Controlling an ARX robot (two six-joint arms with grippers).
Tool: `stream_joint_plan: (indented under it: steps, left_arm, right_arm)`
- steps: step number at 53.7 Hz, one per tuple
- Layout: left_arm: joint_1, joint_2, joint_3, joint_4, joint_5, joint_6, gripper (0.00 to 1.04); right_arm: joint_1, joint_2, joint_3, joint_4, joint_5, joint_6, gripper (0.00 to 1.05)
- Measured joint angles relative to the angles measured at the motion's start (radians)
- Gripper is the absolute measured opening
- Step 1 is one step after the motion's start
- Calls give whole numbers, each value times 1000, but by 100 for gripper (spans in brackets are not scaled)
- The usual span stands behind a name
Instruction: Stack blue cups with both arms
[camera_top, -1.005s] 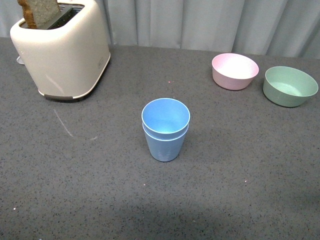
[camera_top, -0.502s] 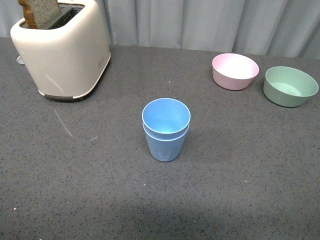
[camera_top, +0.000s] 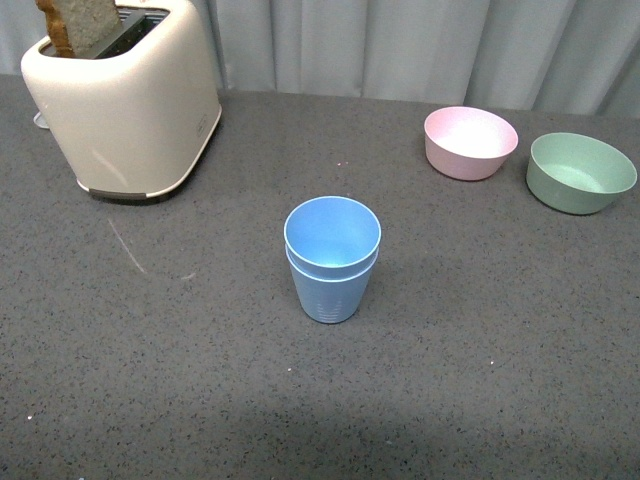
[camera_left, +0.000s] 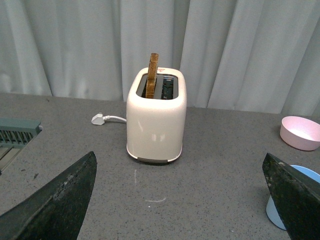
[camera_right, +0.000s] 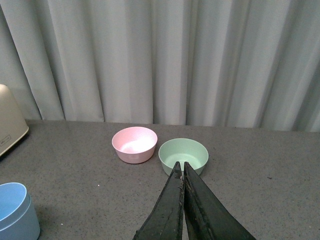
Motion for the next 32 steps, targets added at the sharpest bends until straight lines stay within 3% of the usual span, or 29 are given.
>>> stream_joint_plan:
  steps: [19,25,32]
  left_arm:
    - [0,0,0,0,0,0,98]
    - [0,0,0,0,-1,0,98]
    - [0,0,0,0,0,0,98]
  right_arm:
    - [0,-89,0,-89,0,0,1]
    - [0,-214,0,-249,-2,0,1]
    - [0,-256,0,-261,-2,0,1]
